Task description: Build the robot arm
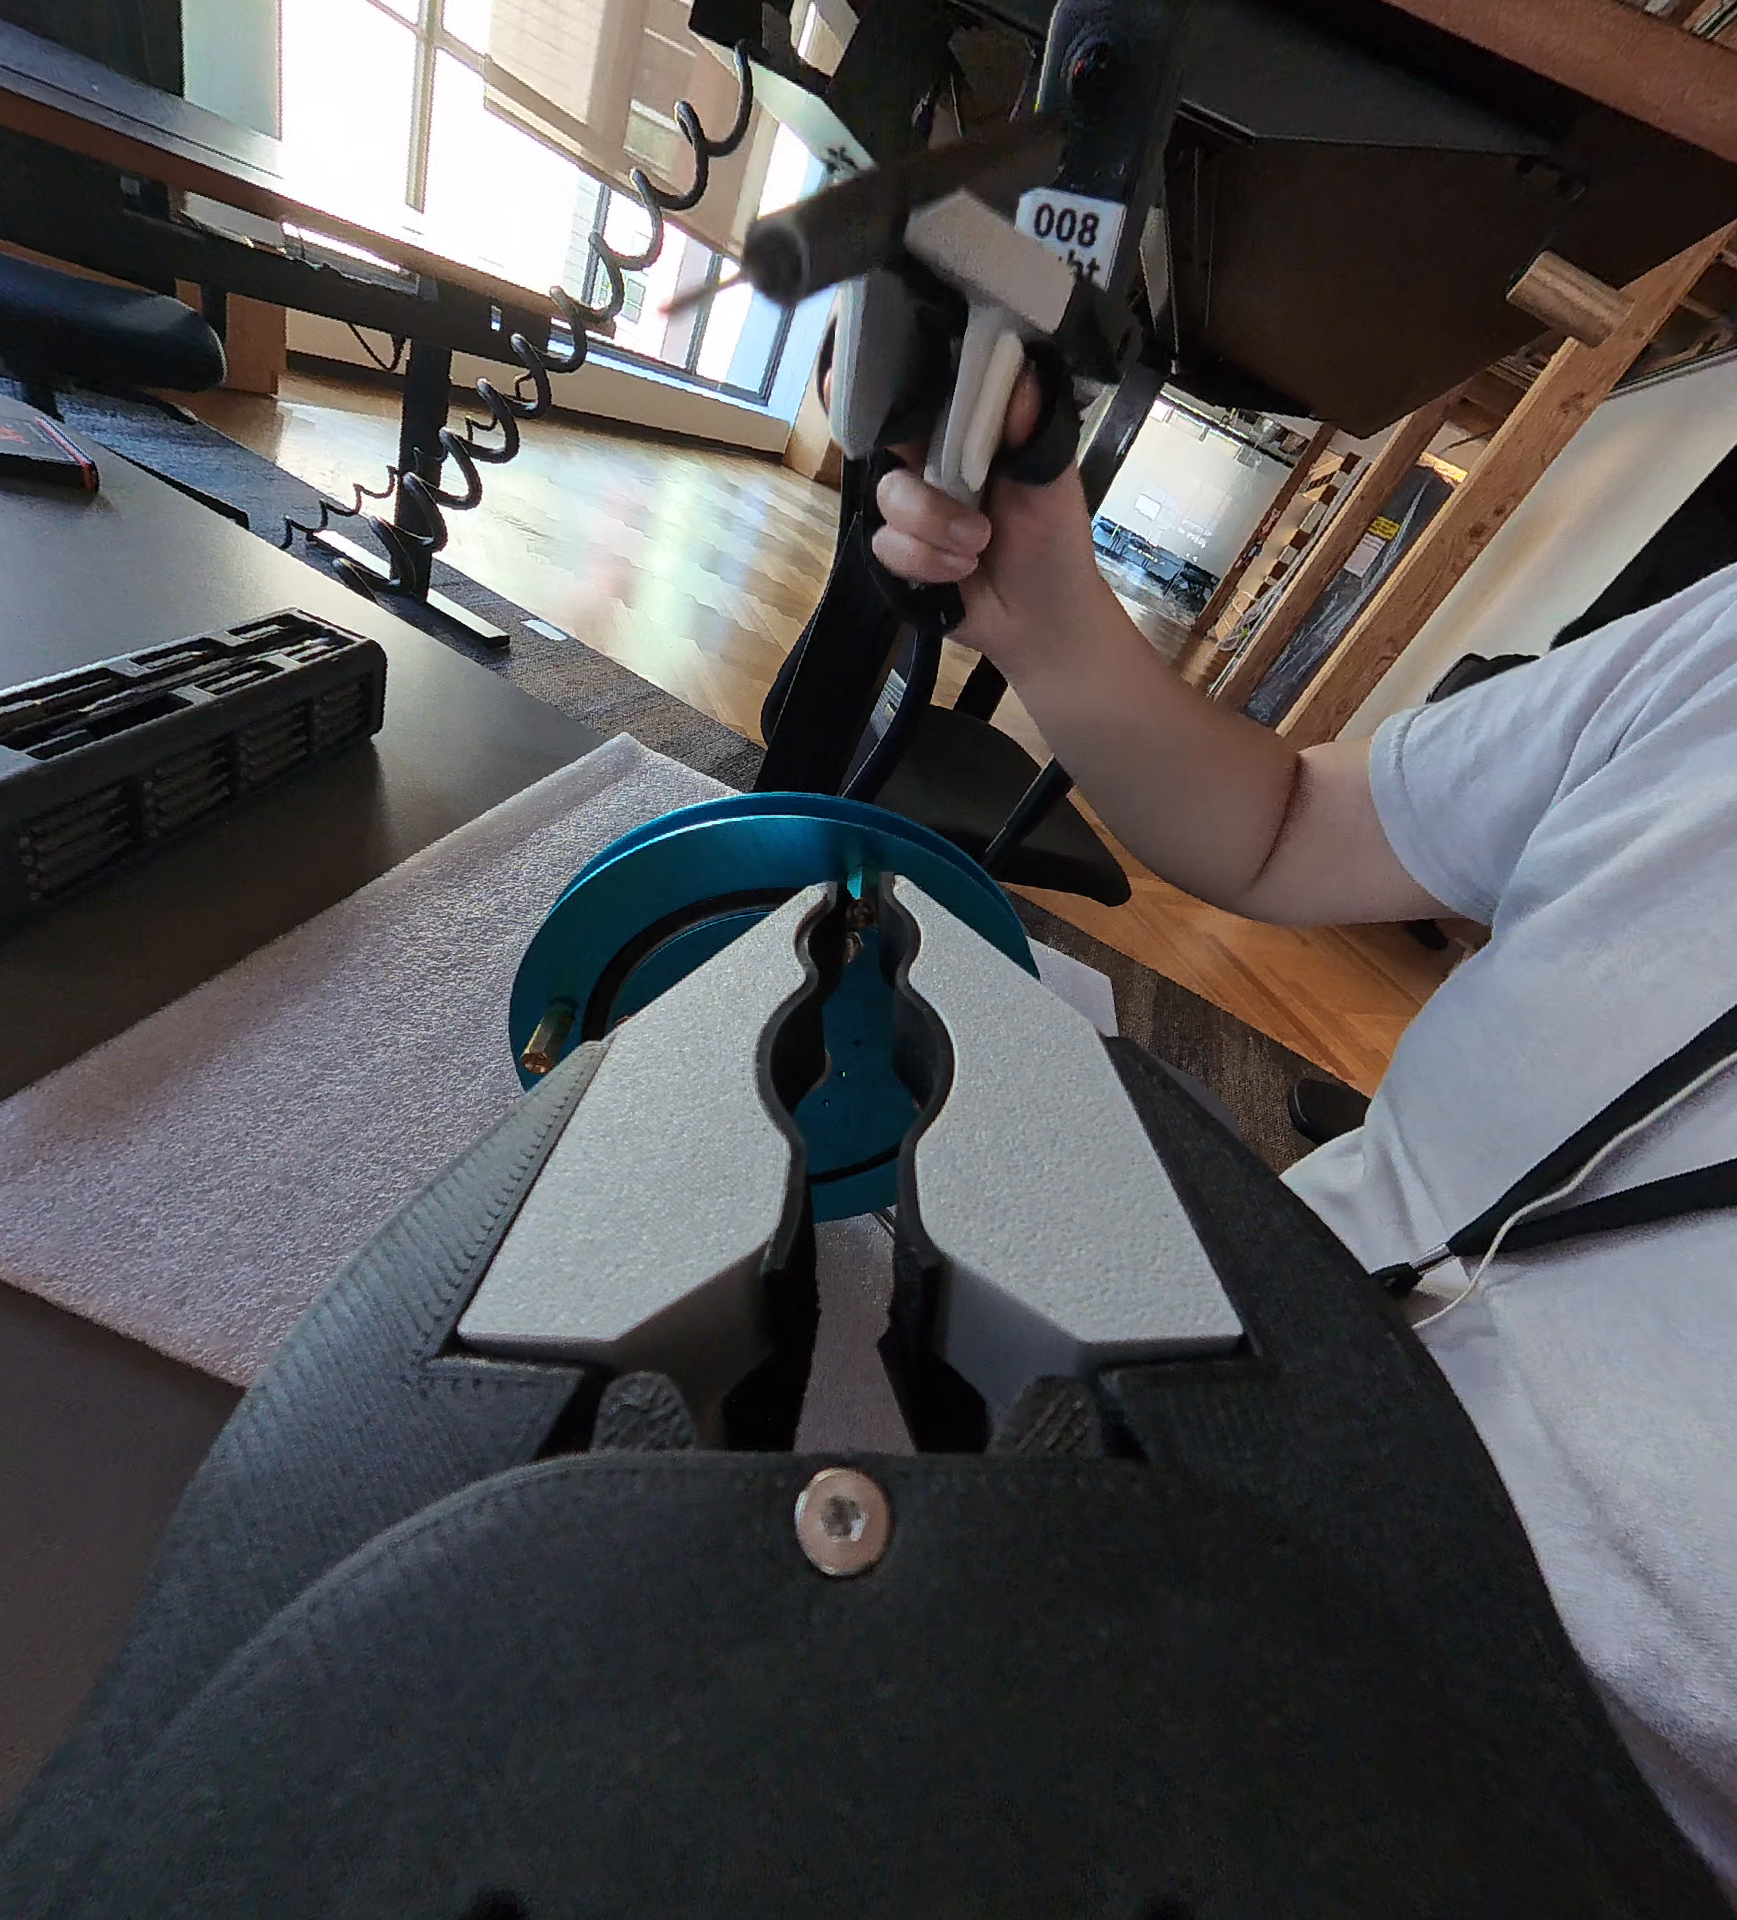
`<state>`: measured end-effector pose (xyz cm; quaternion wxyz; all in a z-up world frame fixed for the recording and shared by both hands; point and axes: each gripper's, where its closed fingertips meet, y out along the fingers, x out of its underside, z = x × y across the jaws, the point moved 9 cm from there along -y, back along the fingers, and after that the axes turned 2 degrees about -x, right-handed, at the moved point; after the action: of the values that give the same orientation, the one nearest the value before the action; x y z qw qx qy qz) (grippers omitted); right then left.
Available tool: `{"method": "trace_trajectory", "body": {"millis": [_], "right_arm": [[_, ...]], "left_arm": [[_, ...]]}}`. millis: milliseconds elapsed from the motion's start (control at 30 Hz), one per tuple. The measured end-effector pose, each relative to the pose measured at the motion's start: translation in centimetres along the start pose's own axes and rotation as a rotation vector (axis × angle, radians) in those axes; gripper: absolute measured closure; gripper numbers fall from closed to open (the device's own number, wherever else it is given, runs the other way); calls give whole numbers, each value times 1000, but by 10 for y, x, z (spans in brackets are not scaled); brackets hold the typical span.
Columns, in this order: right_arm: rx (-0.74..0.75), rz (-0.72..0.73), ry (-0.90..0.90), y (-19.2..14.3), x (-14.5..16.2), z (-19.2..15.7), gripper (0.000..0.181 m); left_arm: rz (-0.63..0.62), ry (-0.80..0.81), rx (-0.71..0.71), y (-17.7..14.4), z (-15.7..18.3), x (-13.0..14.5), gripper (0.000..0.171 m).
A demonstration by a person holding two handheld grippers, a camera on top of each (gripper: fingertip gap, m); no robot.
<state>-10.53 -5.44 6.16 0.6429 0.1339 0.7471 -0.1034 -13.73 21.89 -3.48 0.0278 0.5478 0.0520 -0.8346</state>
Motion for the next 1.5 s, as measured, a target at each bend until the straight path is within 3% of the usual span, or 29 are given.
{"method": "trace_trajectory", "body": {"millis": [333, 600, 833, 1033, 1500], "right_arm": [[-72, -133, 141, -18, 40, -14, 165], [-101, 64, 461, -20, 85, -33, 166], [-82, 146, 620, -7, 107, -28, 166], [-155, 167, 639, -4, 113, -26, 166], [-170, 201, 658, 0, 122, -23, 166]], "left_arm": [[-1, 0, 3, 0, 0, 0, 167], [19, -24, -11, -5, 0, 2, 167], [29, -46, -24, -6, -2, 2, 167], [43, -64, -28, -9, -3, 3, 167], [45, -66, -30, -10, -4, 3, 167]]}}
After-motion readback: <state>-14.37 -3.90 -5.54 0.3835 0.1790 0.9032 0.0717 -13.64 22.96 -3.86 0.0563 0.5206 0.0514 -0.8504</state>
